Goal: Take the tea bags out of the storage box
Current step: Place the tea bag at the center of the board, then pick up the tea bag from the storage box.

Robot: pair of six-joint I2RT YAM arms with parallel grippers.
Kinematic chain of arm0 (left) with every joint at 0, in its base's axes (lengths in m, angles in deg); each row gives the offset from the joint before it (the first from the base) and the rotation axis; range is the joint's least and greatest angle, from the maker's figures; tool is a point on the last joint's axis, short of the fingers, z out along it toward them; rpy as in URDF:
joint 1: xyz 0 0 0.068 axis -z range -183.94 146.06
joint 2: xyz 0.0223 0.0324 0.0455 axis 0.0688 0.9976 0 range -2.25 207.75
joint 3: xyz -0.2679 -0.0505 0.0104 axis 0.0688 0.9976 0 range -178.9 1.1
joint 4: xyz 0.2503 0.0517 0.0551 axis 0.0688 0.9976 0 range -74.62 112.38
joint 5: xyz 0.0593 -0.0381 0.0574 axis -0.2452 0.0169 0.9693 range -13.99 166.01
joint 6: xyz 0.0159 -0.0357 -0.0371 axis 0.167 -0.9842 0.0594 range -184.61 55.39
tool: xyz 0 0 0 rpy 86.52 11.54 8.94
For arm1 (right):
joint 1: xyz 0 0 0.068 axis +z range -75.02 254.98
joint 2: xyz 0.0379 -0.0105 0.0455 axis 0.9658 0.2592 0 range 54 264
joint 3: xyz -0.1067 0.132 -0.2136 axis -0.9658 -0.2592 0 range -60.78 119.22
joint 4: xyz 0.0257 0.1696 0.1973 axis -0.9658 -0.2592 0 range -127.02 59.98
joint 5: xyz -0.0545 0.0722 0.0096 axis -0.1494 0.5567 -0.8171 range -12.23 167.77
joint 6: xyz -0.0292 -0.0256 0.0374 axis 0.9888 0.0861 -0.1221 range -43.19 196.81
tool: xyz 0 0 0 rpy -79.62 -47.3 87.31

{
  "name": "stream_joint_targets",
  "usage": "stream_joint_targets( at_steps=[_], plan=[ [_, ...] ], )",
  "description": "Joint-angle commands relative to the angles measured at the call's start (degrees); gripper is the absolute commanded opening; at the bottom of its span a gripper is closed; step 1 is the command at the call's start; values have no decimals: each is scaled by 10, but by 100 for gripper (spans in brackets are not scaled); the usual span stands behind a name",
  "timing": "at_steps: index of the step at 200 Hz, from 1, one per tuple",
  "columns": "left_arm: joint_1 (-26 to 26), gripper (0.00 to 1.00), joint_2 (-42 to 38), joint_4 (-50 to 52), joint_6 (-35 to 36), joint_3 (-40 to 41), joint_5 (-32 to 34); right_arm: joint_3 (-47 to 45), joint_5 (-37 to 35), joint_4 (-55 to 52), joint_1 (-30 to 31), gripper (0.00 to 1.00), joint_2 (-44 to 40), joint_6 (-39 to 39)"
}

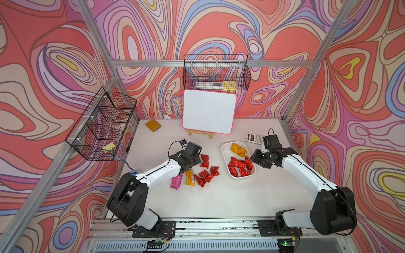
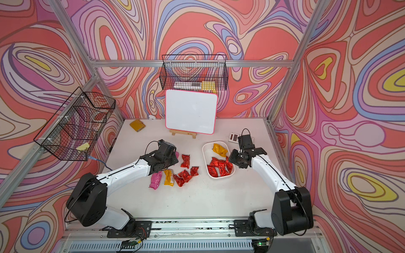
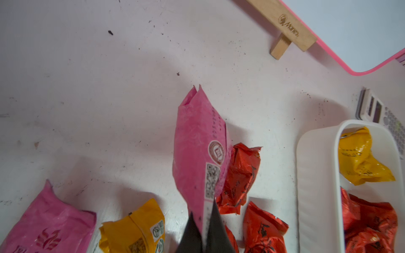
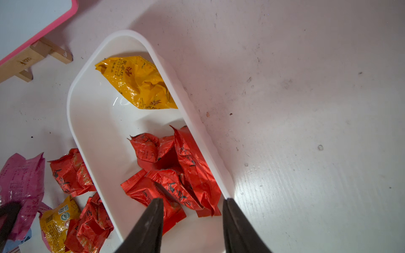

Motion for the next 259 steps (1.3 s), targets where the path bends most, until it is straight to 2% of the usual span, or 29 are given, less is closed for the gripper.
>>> stream_joint_targets(
  at_steps=[1,26,73,107,130,165,259],
  plan=[
    [-2,14,27,-39,-7,6,-2,16,0,-13,-3,46,-15,6],
    [-2,29,34,-42,-8,10,-9,18,12,-13,-3,46,-17,8],
    [-4,72,-20,-25,-7,14,7,26,43,-3,11,46,1,14],
    [-4,88,-80,-14,-11,15,9,65,19,-19,73,46,51,34],
    [-4,93,-111,-6,-24,15,0,87,-11,-34,121,46,93,50],
    [-3,95,-138,10,-54,15,-9,98,-61,-51,165,46,141,62],
    [-4,94,-155,10,-76,23,-14,99,-201,-63,202,45,208,86]
  ],
)
